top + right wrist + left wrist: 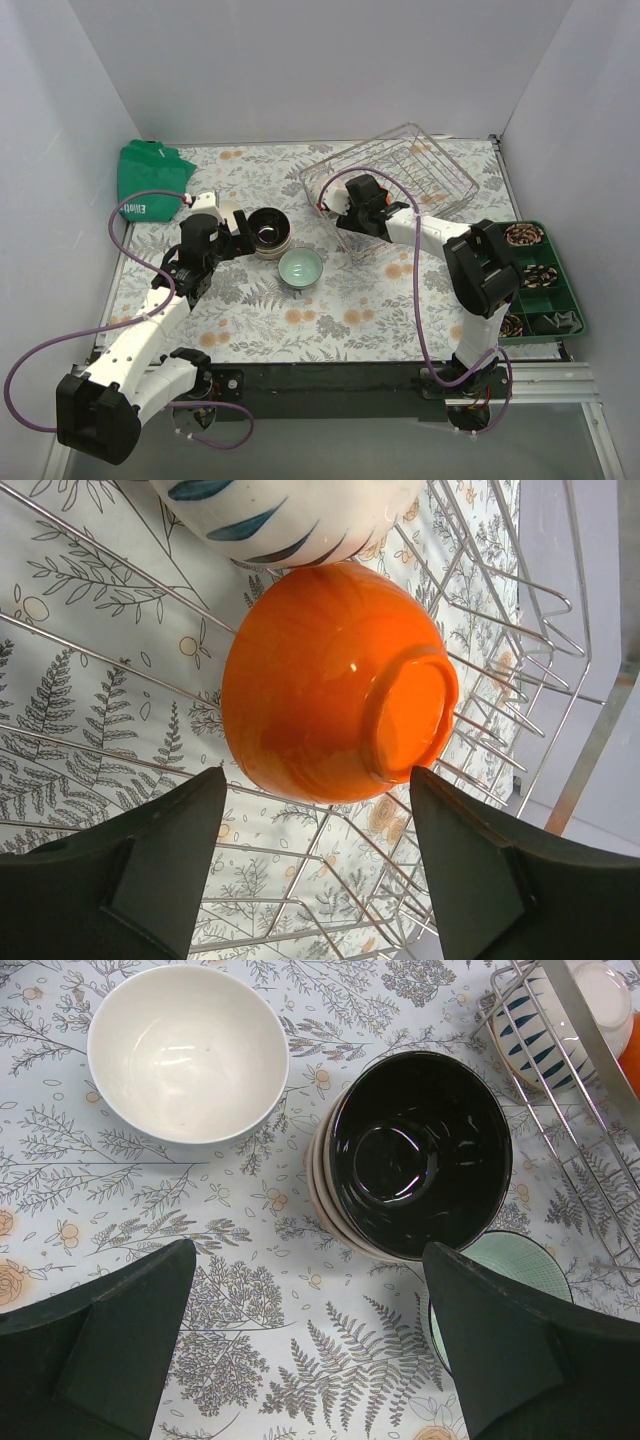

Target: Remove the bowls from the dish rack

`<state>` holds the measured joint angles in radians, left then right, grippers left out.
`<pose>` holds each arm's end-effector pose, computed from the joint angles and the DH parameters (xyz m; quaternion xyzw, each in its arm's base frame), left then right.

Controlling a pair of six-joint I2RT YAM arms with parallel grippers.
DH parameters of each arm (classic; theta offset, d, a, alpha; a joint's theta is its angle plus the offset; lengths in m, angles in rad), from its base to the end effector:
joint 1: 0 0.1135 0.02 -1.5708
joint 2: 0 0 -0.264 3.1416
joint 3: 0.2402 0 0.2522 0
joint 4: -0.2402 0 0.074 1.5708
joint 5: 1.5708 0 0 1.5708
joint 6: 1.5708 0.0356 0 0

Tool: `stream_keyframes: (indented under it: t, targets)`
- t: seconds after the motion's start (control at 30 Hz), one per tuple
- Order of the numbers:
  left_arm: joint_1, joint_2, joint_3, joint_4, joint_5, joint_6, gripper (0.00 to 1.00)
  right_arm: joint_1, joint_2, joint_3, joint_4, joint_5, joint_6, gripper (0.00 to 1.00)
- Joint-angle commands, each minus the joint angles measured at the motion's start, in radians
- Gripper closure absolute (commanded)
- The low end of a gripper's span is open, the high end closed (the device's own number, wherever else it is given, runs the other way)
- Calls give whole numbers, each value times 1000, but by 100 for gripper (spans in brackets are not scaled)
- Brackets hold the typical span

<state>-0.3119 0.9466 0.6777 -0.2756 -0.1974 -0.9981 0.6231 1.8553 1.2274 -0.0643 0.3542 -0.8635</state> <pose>0.2029 -0.0581 0.2641 -0.3372 0.8002 -0.2295 0.4397 0.3404 0.2294 0.2030 -0.5477 0.7066 -0.2085 0.3965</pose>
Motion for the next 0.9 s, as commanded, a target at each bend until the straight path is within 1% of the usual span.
stream_keyframes:
  t: [0.0,0.27,0.53,0.67,0.77,0.87]
  targets:
    - [-3,-8,-9,13,1,15,2,6,31,-8,4,17,-22,16]
    - [-3,-2,-7,12,3,15,2,4,105,7,4,25,-48,13]
    - [-3,3,-9,12,3,16,2,4,168,0,64,130,-83,15]
    - [-1,6,-9,12,4,16,2,4,163,-34,139,170,-107,16]
    - [-3,6,-9,12,6,16,2,6,142,-45,149,180,-106,19]
    - [-3,4,-9,12,7,16,2,10,105,-51,149,180,-104,25]
